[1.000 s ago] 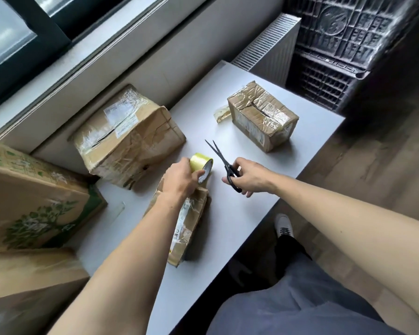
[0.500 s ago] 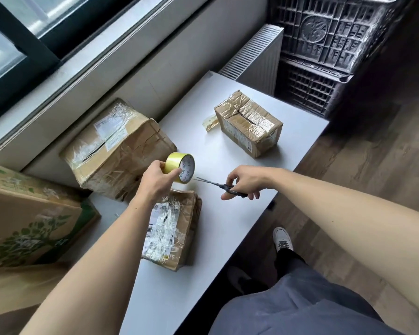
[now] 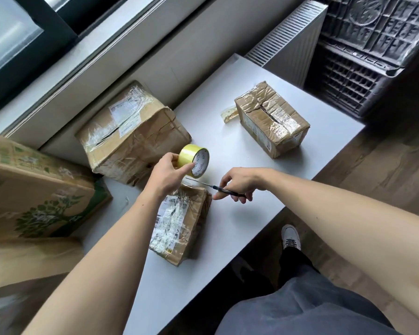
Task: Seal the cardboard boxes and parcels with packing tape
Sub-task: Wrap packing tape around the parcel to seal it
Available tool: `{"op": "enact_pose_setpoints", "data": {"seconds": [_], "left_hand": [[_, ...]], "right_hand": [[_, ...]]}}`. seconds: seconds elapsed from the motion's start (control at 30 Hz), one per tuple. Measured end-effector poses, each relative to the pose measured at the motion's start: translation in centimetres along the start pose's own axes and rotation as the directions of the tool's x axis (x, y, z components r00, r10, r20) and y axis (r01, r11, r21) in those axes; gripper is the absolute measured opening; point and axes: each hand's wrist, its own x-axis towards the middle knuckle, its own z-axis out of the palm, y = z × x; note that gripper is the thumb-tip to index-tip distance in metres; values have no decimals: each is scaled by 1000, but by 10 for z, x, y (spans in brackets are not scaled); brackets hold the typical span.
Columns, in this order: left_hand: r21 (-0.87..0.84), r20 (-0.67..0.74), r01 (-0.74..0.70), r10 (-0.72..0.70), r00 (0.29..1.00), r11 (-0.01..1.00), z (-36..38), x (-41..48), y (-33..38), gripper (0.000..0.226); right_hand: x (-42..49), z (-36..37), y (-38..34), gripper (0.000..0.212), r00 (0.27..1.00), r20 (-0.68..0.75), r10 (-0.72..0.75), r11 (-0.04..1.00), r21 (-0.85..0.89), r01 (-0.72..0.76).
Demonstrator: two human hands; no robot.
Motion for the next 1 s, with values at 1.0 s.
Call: {"op": "enact_pose_setpoints", "data": {"seconds": [1.0], "left_hand": [[-186,-79,44,-60,995,981,15,4,7,43]], "right_hand": [[25,0,0,27,940,-334,-66,959,-283,-33]]}}
